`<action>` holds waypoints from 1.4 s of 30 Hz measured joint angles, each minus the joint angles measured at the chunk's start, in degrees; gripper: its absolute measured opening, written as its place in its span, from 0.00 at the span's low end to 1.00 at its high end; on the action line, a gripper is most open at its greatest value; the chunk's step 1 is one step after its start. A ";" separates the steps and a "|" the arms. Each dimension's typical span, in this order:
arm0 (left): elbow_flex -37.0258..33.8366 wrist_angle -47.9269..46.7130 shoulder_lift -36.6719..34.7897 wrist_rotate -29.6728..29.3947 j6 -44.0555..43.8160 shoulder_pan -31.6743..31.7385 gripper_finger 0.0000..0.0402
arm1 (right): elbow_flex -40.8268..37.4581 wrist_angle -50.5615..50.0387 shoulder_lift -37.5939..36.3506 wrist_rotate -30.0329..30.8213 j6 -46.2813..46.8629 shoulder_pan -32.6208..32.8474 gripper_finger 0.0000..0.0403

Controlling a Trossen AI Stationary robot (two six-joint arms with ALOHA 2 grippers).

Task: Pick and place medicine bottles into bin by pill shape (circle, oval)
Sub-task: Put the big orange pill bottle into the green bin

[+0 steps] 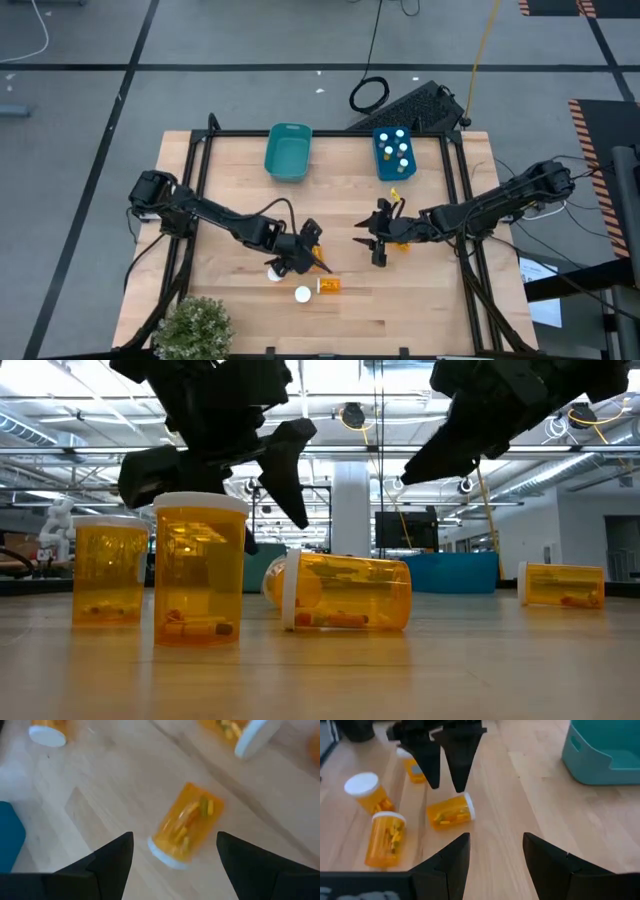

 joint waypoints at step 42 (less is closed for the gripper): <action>-0.02 0.81 6.64 5.31 -4.24 5.73 0.72 | -2.14 5.64 0.00 0.99 -1.28 -0.44 0.44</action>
